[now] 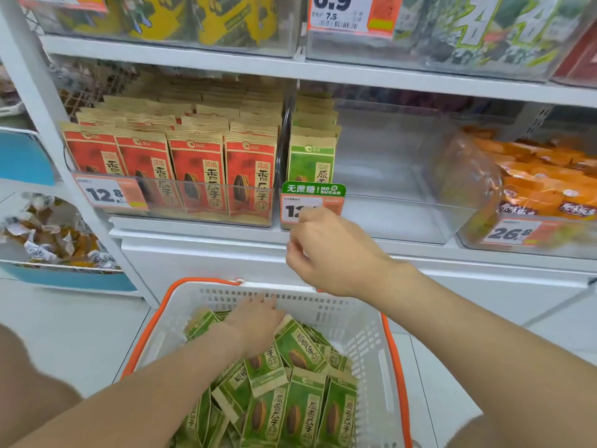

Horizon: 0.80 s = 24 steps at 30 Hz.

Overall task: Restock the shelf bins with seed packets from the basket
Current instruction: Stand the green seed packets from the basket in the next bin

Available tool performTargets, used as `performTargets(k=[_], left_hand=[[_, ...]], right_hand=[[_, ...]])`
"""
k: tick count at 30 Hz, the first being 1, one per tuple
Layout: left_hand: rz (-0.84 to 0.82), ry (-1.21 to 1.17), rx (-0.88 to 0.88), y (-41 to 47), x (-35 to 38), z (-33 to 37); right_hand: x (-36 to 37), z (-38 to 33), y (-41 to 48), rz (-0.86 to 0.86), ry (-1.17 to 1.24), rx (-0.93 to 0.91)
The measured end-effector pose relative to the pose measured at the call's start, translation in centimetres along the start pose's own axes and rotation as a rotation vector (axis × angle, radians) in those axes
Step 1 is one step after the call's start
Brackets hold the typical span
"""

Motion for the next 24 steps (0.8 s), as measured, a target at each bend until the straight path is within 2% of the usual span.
performTargets(k=[2,8,13,17,20,24], left_hand=[[-0.094,-0.022,-0.063,0.9,3.0,-1.2],[-0.193,-0.143,-0.177,1.7,7.8,-4.2],[-0.088,-0.117,-0.203,2.0,6.7,-4.0],[-0.114,-0.067,-0.196,2.3,5.7,-4.3],[-0.079,-0.227,-0.131,2.5,4.3,-4.0],[-0.033,-0.604,0.063,2.4,1.9,-2.3]], right_hand=[[1.3,-0.3,-0.1,-0.098,-0.024,-0.042],[4.0,-0.1,-0.3,-0.287,-0.087,-0.051],[5.1,0.4,-0.4,-0.419,-0.064,-0.031],[6.3,0.9,-1.0,-0.54,-0.077,-0.017],[6.9,1.6,-1.7,-0.637,-0.105,0.024],[7.9,2.8,-2.3,-0.726,-0.141,0.075]])
Point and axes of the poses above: each hand's wrist, its own y-axis towards the middle knuckle, its own x-axis out of the palm, z = x × y, the point moved 10 cm from there along y, towards the middle knuckle, and after that the axes turned 9 degrees about -z, right-handed, at the moved point
